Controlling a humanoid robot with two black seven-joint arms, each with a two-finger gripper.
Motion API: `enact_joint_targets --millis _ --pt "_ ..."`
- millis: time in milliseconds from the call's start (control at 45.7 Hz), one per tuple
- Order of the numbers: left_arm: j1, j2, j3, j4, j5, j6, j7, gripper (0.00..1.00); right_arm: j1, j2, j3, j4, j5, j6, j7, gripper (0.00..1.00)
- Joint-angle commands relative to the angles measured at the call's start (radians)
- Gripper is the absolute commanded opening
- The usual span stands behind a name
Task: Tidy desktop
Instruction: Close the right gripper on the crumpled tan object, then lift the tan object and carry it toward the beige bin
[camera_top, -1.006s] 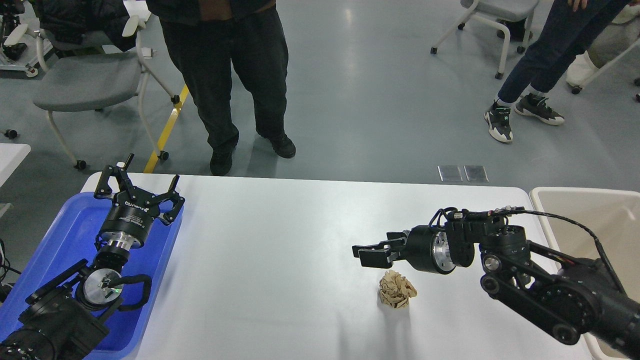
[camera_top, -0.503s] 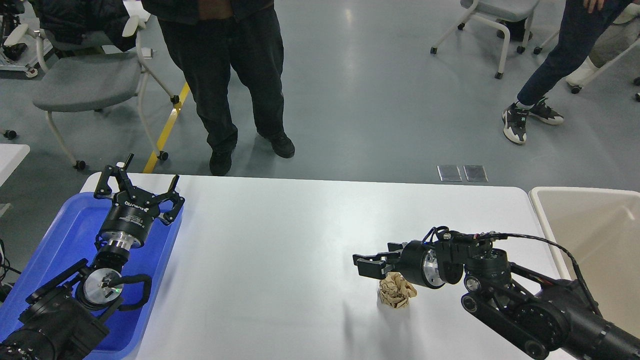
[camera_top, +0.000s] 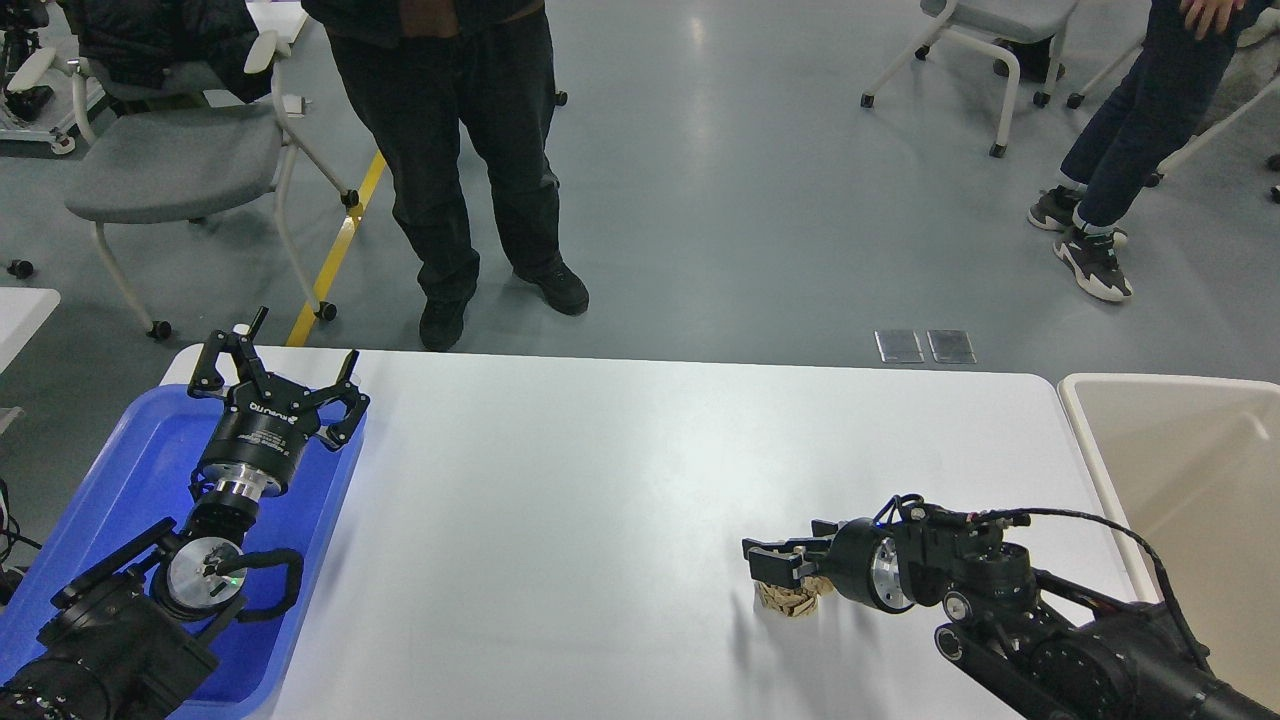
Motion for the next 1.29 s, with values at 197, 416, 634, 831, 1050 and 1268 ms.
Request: enact_joint_targets --millis 197,416,634,831,1050,1268 --pt "0.0 0.0 0.0 0.0 0.001 0.0 0.0 1.0 -0.049 0.002 0.0 -0.023 -0.005 -0.021 0.014 1.0" --pt "0.0 0.0 0.0 0.0 0.0 0.0 0.0 1.0 -0.05 0.004 0.005 -0.037 -0.005 -0.021 0.016 1.0" --pt "0.0 0.0 0.0 0.0 0.0 0.0 0.0 1.0 -0.063 0.004 0.006 -0.041 -0.005 -0.023 0.028 0.94" --pt "0.0 0.0 0.0 0.001 0.0 0.0 0.0 1.0 -0.084 0.002 -0.004 -0.041 -0.005 -0.02 0.066 0.26" --pt "0.0 0.0 -0.002 0.001 0.0 0.0 0.0 1.0 -0.08 0.004 0.017 -0.04 0.004 -0.021 0.065 0.0" --pt "0.0 0.0 -0.002 0.0 0.001 0.0 0.0 1.0 -0.049 -0.07 0.051 -0.008 0.093 -0.007 0.1 0.0"
